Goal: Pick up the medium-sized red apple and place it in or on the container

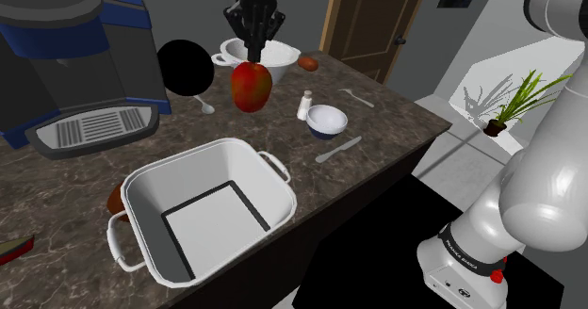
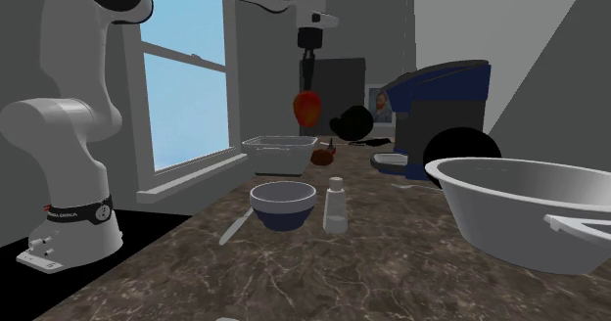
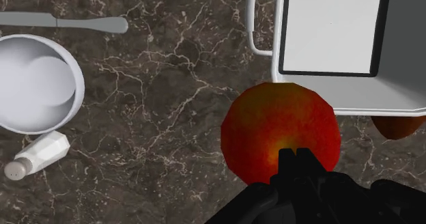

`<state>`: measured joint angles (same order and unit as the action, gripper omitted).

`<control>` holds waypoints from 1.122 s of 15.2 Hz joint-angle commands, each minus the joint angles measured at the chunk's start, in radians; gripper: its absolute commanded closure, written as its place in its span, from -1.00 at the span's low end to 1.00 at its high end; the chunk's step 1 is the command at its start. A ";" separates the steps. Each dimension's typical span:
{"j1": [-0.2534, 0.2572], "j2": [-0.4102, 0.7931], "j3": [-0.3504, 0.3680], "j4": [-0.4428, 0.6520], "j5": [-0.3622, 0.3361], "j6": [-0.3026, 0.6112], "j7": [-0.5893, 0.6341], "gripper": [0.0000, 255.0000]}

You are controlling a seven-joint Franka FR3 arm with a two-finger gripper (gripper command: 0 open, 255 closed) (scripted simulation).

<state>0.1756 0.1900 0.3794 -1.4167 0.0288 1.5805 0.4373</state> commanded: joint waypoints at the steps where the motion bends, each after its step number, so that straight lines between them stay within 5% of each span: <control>1: 0.013 0.000 0.009 0.026 -0.001 -0.025 0.023 1.00; 10: 0.142 0.016 0.087 0.144 -0.022 -0.114 0.226 1.00; 17: 0.286 0.114 0.145 0.350 -0.085 -0.220 0.402 1.00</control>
<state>0.4353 0.2866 0.5147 -1.0993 -0.0440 1.3761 0.8076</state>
